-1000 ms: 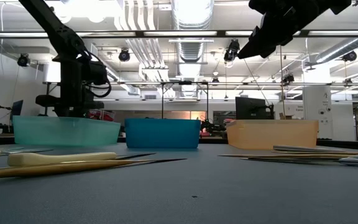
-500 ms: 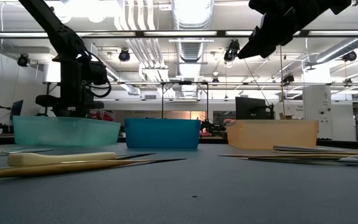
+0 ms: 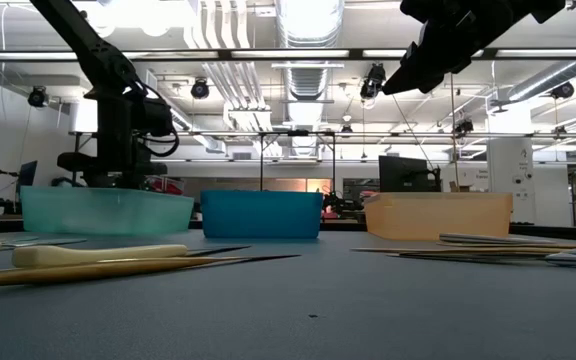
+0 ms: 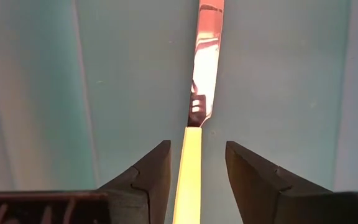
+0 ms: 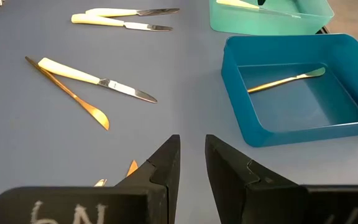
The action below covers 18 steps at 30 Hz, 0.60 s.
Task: Sort silverware by color (type)
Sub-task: Put the white patterned table knife into the orange bin
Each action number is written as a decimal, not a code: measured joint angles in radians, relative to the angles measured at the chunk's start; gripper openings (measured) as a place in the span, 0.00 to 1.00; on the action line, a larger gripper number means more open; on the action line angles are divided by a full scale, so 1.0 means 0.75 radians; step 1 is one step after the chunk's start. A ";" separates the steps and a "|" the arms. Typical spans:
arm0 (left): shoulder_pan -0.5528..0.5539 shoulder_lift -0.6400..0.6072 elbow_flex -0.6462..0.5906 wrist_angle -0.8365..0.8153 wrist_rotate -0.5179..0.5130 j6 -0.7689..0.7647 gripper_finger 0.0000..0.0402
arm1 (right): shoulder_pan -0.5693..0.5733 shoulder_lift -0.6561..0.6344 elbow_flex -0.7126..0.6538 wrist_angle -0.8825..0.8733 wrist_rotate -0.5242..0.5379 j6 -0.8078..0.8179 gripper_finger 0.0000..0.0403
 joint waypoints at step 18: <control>-0.001 -0.020 0.065 -0.121 0.014 0.050 0.34 | 0.000 0.000 0.000 -0.001 0.000 0.000 0.17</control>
